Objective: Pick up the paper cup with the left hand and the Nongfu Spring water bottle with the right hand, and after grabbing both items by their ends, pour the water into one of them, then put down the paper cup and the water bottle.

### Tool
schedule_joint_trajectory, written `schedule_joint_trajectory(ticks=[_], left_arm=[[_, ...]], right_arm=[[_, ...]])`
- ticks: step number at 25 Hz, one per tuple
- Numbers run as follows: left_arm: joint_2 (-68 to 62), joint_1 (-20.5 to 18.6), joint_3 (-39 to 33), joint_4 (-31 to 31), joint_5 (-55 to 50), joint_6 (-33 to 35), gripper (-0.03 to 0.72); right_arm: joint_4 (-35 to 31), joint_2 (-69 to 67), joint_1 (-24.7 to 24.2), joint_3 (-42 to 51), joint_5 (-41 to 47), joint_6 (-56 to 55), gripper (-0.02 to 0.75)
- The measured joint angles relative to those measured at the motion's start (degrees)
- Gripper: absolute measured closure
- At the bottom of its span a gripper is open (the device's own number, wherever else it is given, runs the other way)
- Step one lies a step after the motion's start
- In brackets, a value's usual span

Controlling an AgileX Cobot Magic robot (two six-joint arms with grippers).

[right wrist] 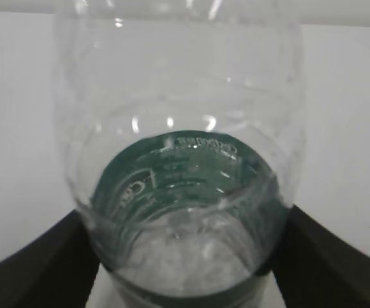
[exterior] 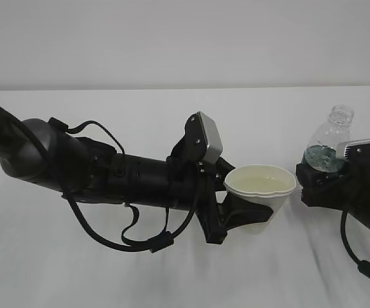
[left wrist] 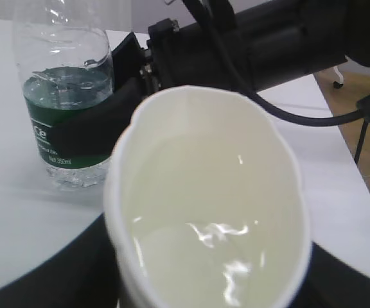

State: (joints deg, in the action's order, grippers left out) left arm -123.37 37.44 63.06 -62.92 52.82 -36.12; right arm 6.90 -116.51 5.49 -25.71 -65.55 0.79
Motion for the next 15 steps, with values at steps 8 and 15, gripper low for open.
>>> schedule_joint_trajectory(ticks=[8, 15], left_arm=[[0.0, 0.0, 0.0, 0.0, 0.0, 0.0, 0.262], [0.0, 0.0, 0.0, 0.0, 0.0, 0.0, 0.262]], right_arm=[[0.0, 5.5, 0.0, 5.38, 0.0, 0.0, 0.14], [0.0, 14.5, 0.0, 11.49, 0.0, 0.0, 0.141]])
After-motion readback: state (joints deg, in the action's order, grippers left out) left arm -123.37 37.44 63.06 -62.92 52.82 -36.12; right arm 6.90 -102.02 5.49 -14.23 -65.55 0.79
